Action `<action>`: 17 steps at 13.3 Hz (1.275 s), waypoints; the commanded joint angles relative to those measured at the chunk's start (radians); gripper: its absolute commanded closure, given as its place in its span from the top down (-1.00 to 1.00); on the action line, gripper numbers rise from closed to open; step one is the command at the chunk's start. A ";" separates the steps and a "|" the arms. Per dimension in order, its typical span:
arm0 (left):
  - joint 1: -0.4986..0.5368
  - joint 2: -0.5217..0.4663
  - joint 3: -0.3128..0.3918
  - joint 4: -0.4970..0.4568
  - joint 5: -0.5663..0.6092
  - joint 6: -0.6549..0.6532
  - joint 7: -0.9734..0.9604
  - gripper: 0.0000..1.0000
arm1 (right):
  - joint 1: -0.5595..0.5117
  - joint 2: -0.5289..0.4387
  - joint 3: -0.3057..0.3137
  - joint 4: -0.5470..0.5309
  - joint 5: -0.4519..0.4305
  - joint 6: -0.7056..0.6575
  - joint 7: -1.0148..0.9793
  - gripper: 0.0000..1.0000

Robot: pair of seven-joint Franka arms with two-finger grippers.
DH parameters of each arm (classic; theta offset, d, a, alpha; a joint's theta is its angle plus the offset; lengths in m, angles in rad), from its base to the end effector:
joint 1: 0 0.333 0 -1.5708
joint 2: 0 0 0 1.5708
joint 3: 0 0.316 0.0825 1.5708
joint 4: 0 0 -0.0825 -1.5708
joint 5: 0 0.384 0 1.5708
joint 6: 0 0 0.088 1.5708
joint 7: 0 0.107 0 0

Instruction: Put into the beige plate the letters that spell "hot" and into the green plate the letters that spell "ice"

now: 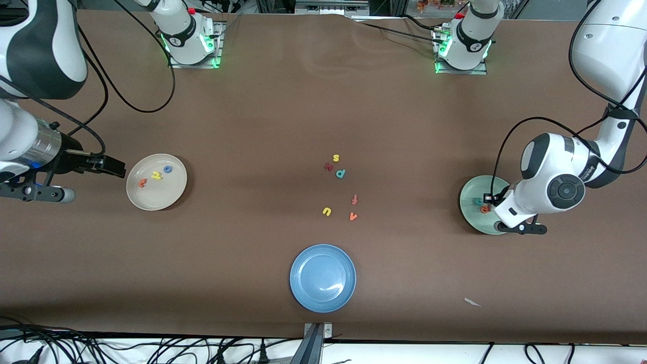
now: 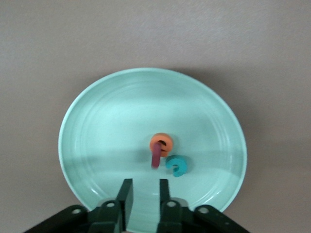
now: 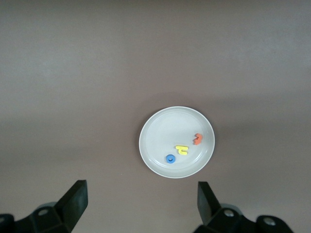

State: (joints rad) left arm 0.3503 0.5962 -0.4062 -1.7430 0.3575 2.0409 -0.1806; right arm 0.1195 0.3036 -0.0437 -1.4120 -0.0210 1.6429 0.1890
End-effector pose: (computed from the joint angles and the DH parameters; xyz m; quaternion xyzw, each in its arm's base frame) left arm 0.6383 0.0036 0.2377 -0.9924 0.0204 0.1117 0.0467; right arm 0.6430 0.0505 0.5232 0.9977 -0.0546 -0.0336 0.0216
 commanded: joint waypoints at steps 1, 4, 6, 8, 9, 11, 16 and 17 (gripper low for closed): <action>0.016 -0.021 -0.008 0.020 0.029 -0.062 0.007 1.00 | 0.012 0.008 0.001 -0.005 -0.022 0.012 0.036 1.00; 0.042 -0.025 -0.009 0.062 0.029 -0.087 0.012 1.00 | 0.014 0.009 0.002 -0.005 -0.016 0.044 0.040 0.99; 0.052 -0.035 -0.009 0.076 0.029 -0.090 0.012 1.00 | 0.025 0.008 0.002 -0.005 -0.019 0.061 0.061 1.00; 0.064 -0.062 -0.011 0.080 0.029 -0.119 0.018 1.00 | 0.026 0.000 0.002 -0.010 -0.023 0.054 0.130 1.00; 0.076 -0.087 -0.014 0.088 0.020 -0.137 0.041 1.00 | 0.026 -0.001 0.002 -0.027 -0.023 0.060 0.130 0.99; 0.044 -0.155 0.035 0.070 -0.024 -0.146 0.107 1.00 | 0.022 -0.001 -0.005 -0.041 -0.022 0.066 0.124 1.00; -0.239 -0.334 0.351 0.000 -0.296 -0.151 0.171 1.00 | 0.017 -0.029 -0.051 -0.113 -0.016 0.100 0.084 1.00; -0.270 -0.373 0.362 -0.018 -0.296 -0.153 0.168 1.00 | 0.017 -0.029 -0.053 -0.114 -0.014 0.098 0.067 1.00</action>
State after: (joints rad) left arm 0.1473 0.3266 -0.0916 -1.6849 0.0930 1.8900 -0.0316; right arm 0.1360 0.3144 -0.0872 -1.4786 -0.0274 1.7237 0.2877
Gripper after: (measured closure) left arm 0.000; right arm 0.000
